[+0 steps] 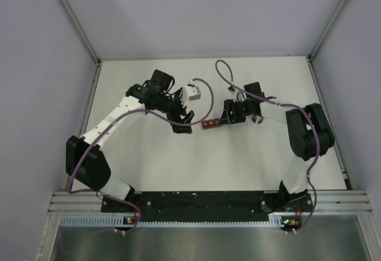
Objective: Sort the pills into containers
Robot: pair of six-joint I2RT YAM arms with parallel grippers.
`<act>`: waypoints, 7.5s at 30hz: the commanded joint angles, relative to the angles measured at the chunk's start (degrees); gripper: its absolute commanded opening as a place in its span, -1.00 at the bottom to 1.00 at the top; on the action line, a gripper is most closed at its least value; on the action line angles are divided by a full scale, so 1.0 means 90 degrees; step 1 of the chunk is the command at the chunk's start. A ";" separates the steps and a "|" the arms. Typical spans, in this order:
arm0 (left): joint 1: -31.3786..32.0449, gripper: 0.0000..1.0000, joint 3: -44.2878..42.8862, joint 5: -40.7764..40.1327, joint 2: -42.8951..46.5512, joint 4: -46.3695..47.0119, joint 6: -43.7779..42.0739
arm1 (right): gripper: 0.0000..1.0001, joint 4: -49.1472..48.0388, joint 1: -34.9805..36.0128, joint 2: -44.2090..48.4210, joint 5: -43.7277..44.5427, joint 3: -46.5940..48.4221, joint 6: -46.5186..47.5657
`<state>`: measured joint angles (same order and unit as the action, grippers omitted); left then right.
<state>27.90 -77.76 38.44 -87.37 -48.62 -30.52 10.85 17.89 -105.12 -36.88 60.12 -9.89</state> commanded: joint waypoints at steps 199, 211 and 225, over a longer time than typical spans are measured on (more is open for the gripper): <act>-0.2045 0.97 0.5534 -0.3382 0.4278 0.7580 0.3450 | 0.98 -0.0366 -0.1724 0.6680 0.3835 -0.2471 0.1939; -0.2045 0.97 0.5524 -0.3352 0.4278 0.7551 0.3479 | 0.98 -0.0415 -0.1734 0.6758 0.3922 -0.2519 0.1939; -0.2045 0.97 0.5534 -0.3421 0.4269 0.7551 0.3489 | 0.98 -0.0454 -0.1724 0.6768 0.3864 -0.2549 0.1968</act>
<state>9.80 -28.05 8.08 -49.76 16.36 1.30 8.99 2.83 -45.06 -2.15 37.12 7.11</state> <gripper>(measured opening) 0.987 0.990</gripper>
